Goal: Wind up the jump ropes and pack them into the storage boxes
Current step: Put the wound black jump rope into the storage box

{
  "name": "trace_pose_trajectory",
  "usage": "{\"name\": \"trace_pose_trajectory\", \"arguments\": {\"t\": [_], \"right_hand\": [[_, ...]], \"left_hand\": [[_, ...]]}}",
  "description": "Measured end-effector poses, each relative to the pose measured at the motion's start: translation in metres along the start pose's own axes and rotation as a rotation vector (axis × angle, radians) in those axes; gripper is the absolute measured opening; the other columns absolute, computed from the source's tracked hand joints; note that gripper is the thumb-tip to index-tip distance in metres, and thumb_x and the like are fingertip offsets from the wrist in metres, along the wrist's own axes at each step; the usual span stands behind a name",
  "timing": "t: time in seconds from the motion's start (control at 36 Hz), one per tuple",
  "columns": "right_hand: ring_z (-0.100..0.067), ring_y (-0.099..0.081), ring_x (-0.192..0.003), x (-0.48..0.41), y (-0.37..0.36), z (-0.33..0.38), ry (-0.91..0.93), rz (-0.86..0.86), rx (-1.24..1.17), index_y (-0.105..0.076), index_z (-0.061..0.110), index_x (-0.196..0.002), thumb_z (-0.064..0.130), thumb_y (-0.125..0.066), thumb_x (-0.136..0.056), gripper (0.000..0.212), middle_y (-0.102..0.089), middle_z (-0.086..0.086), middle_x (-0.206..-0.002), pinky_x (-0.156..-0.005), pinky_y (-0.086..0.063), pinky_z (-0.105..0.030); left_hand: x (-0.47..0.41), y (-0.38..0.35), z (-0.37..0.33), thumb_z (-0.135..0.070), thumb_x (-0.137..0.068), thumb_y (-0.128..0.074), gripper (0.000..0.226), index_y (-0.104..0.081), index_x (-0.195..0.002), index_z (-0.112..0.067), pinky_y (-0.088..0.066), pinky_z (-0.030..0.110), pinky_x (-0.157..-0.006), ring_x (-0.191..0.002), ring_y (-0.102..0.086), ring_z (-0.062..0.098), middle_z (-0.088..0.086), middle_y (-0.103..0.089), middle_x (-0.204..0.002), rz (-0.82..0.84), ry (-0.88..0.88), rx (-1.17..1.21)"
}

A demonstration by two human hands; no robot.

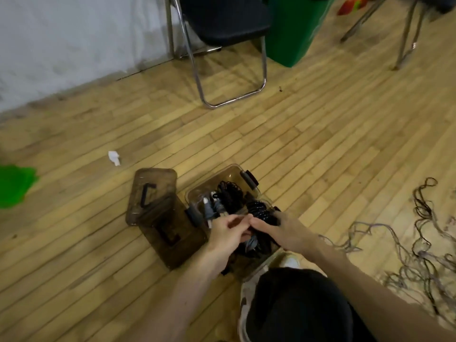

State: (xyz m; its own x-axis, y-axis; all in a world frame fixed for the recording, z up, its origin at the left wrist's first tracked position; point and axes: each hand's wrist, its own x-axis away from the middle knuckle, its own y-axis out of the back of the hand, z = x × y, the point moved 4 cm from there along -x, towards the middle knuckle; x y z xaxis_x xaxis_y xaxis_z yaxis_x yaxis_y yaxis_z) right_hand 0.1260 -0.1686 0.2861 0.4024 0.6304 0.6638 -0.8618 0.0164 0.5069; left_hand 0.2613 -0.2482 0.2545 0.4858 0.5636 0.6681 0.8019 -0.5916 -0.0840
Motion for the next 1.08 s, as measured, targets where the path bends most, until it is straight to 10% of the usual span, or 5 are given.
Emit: {"name": "trace_pose_trajectory", "arguments": {"t": [0.22,0.36,0.75,0.89,1.08], "right_hand": [[-0.014,-0.055,-0.059,-0.127,-0.039,-0.038,-0.084,0.219,0.212,-0.059,0.01,-0.084,0.066,-0.064,-0.086,0.056,-0.058,-0.001,-0.071,-0.046,-0.035,-0.018],[-0.021,-0.061,-0.1,-0.2,-0.064,-0.018,0.063,0.128,0.202,-0.034,0.017,-0.137,0.062,-0.07,-0.084,0.078,-0.057,-0.002,-0.12,-0.072,-0.051,-0.027],[-0.035,-0.054,-0.125,-0.312,-0.16,-0.036,0.051,0.128,0.229,-0.035,0.015,-0.149,0.035,-0.055,-0.103,0.054,-0.054,-0.017,-0.137,-0.099,-0.051,-0.044],[-0.033,-0.057,-0.122,-0.321,-0.164,-0.04,0.051,0.126,0.289,-0.048,0.008,-0.136,0.015,-0.053,-0.102,0.035,-0.056,-0.016,-0.132,-0.097,-0.051,-0.041],[-0.033,-0.055,-0.121,-0.321,-0.154,-0.043,0.053,0.198,0.157,-0.05,0.006,-0.134,0.048,-0.065,-0.094,0.06,-0.054,-0.018,-0.133,-0.1,-0.049,-0.042]], "left_hand": [[-0.087,0.01,0.054,-0.032,-0.096,-0.065,0.018,-0.076,-0.105,-0.021,-0.056,0.018,-0.072,-0.09,-0.067,0.007,-0.004,-0.073,-0.098,-0.154,0.132,-0.122],[-0.151,0.04,0.06,-0.03,-0.097,-0.064,0.012,-0.074,-0.099,-0.023,-0.057,0.019,-0.069,-0.08,-0.07,0.005,-0.006,-0.072,-0.094,-0.312,0.127,-0.129],[-0.278,0.077,0.103,-0.012,-0.103,-0.051,0.037,-0.053,-0.14,-0.009,-0.044,0.026,-0.089,-0.111,-0.056,0.015,0.004,-0.061,-0.131,-0.389,0.247,-0.595],[-0.294,0.071,0.102,-0.01,-0.099,-0.058,0.019,-0.06,-0.117,-0.004,-0.039,0.029,-0.083,-0.094,-0.047,0.016,-0.005,-0.052,-0.089,-0.377,0.332,-0.776],[-0.299,0.08,0.081,-0.021,-0.098,-0.061,0.02,-0.061,-0.105,-0.003,-0.046,0.038,-0.07,-0.095,-0.061,0.032,0.014,-0.062,-0.103,-0.405,0.231,-1.067]]}}
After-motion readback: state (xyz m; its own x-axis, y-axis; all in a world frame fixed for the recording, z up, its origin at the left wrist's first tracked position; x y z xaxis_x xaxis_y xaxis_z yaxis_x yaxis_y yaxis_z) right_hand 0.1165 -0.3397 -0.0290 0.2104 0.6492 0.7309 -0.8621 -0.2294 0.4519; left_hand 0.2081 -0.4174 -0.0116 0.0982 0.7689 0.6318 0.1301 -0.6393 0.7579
